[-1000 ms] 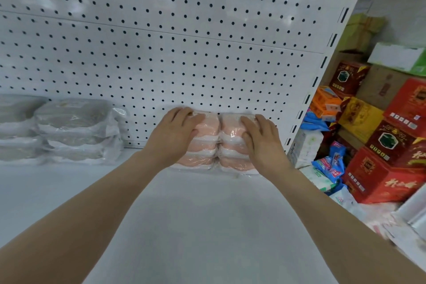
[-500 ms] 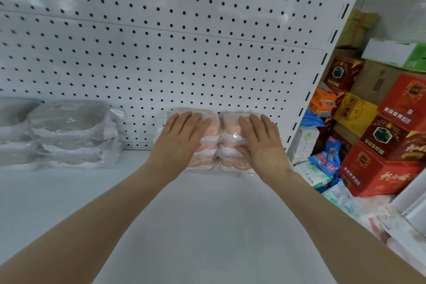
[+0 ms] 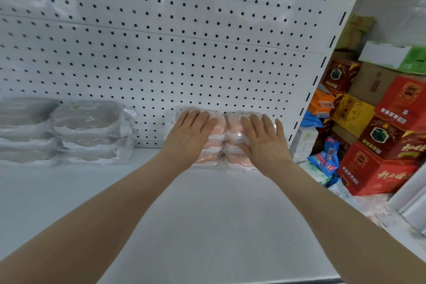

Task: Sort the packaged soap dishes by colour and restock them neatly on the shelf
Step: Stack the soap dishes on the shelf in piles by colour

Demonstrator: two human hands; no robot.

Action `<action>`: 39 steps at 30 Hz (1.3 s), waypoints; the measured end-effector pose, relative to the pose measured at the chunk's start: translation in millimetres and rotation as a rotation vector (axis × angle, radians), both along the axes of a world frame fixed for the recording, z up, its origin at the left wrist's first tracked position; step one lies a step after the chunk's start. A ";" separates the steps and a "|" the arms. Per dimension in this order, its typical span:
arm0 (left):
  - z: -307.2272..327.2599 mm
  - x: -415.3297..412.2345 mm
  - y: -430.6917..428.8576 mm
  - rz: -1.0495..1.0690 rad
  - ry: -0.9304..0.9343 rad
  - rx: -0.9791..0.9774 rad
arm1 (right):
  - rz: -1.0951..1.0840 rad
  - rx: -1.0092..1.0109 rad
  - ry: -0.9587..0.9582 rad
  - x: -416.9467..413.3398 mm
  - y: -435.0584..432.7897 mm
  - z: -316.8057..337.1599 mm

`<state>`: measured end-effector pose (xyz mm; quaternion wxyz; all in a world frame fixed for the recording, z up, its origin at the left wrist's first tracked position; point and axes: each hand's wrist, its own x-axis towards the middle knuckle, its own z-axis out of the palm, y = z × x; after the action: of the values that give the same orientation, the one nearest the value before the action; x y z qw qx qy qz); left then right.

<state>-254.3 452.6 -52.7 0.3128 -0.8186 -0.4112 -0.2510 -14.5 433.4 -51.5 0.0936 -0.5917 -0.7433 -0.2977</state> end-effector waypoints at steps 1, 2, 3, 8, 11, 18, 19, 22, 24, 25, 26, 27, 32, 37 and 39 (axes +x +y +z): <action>3.7 -0.4 -5.0 -0.010 -0.008 0.003 | 0.003 -0.020 -0.009 1.2 -2.6 3.8; 7.4 -1.6 -11.3 -0.017 -0.012 0.005 | 0.008 -0.041 -0.011 2.1 -6.0 8.1; 11.3 -3.2 -18.6 -0.021 -0.013 0.002 | 0.018 -0.057 -0.008 2.2 -11.2 13.7; 25.0 -16.9 -71.6 -0.025 -0.030 -0.025 | 0.146 -0.008 0.016 -5.4 -52.9 33.4; 29.2 -35.6 -113.4 -0.038 -0.036 -0.042 | 0.255 0.035 0.001 -19.4 -80.4 35.9; 10.4 -121.9 -181.7 0.003 -0.069 -0.048 | 0.449 0.058 -0.032 -87.0 -118.6 18.7; 6.2 -141.3 -184.6 0.023 -0.078 -0.051 | 0.468 0.059 -0.035 -103.2 -118.2 15.4; -3.5 -206.2 -182.4 0.110 -0.117 -0.087 | 0.513 0.052 -0.025 -161.9 -109.3 8.9; -4.0 -251.9 -174.3 0.161 -0.126 -0.103 | 0.525 0.047 -0.001 -206.1 -98.1 6.9; -1.7 -274.2 -168.2 0.179 -0.123 -0.101 | 0.523 0.042 0.017 -228.3 -91.3 6.8; 1.6 -296.2 -160.1 0.192 -0.114 -0.093 | 0.517 0.032 0.037 -250.1 -83.6 6.8; 5.0 -316.5 -150.7 0.200 -0.103 -0.079 | 0.509 0.025 0.052 -270.1 -75.6 7.4; 11.9 -389.6 -85.7 0.239 -0.020 -0.102 | 0.406 -0.013 0.161 -336.2 -38.2 18.6; 10.7 -407.6 -33.4 0.218 -0.002 -0.143 | 0.233 -0.073 0.194 -359.7 -8.5 16.4; 6.9 -408.8 -20.3 0.203 -0.024 -0.157 | 0.211 -0.094 0.254 -363.1 -1.0 11.0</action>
<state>-663.1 432.4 -45.8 0.2666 -0.7917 -0.5139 -0.1950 -377.6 432.4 -40.5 0.1896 -0.5471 -0.7966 -0.1738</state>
